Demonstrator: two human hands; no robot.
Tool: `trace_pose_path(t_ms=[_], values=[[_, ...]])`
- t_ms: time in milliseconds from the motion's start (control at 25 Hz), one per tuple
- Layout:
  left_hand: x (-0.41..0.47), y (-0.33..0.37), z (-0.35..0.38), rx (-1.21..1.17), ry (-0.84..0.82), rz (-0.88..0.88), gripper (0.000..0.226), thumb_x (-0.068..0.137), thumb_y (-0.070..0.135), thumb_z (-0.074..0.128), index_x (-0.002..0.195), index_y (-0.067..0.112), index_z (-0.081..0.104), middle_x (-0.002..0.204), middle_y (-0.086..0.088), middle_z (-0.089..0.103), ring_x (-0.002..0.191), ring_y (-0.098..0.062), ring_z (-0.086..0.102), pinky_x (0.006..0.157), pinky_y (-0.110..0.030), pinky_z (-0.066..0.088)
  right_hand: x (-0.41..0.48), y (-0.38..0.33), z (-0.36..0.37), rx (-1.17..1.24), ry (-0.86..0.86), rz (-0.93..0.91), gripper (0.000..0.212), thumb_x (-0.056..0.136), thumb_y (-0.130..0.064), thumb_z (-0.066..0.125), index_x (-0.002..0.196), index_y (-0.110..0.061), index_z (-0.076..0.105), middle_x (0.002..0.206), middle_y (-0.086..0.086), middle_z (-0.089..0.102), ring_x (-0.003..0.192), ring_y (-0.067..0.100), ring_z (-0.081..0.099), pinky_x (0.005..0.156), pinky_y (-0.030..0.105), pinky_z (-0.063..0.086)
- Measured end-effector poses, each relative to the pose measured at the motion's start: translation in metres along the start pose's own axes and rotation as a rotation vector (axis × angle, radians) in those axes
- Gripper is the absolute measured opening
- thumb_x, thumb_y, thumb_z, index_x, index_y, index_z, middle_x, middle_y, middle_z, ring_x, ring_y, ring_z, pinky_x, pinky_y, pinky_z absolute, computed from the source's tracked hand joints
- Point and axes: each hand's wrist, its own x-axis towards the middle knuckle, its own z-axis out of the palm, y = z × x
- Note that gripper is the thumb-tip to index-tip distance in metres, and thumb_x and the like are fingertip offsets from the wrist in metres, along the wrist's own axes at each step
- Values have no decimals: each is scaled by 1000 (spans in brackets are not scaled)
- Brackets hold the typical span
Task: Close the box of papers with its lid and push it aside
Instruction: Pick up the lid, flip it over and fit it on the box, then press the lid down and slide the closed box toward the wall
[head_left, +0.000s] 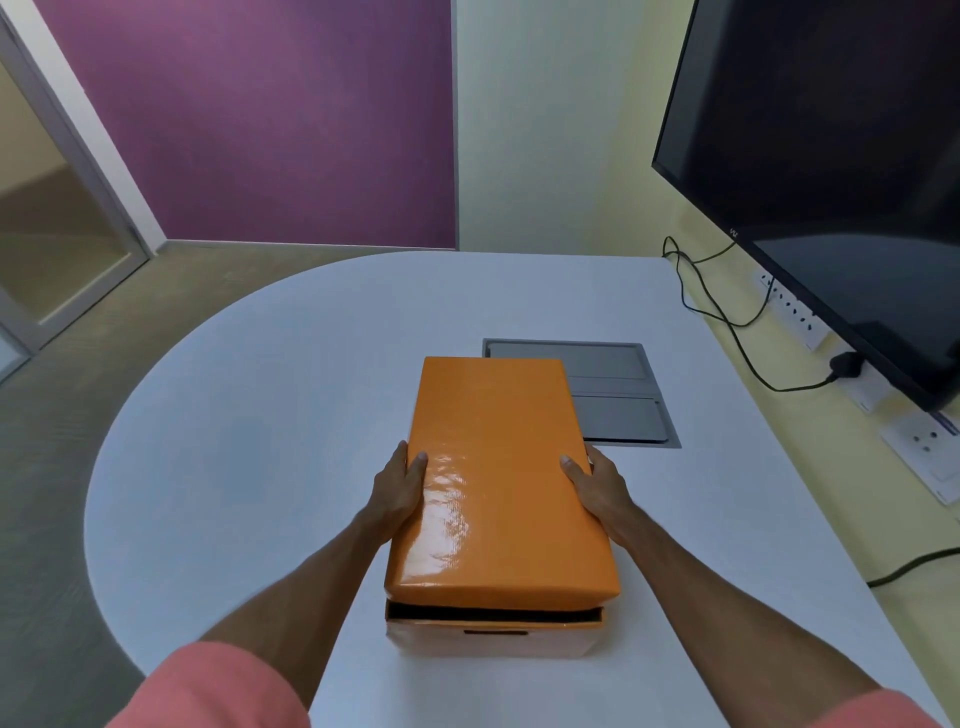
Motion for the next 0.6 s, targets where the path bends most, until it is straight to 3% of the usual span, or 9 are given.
trace_pose_path(t_ms=[160,280,600], values=[[-12,-12,2,-22,10,0,49,102,32,30,146,12,27,147,-11,43,128,-35,49,104,-44,39,-14,4,2,-64,-5,6,53,96,-37,47,144,-16,36,136,12,54,117,31,57,99,44,48],[-16,-20,2,-50,-1,7,47,101,35,34,144,15,32,136,1,49,122,-34,55,100,-44,44,-22,9,6,-159,22,-14,55,98,-39,43,145,-13,33,139,13,53,120,32,55,101,44,46],[-25,-47,15,150,94,84,56,98,45,35,145,15,27,144,-11,49,122,-35,56,101,-47,44,-40,22,25,-401,92,-49,75,96,-51,34,151,-12,3,154,16,29,136,35,38,107,49,36]])
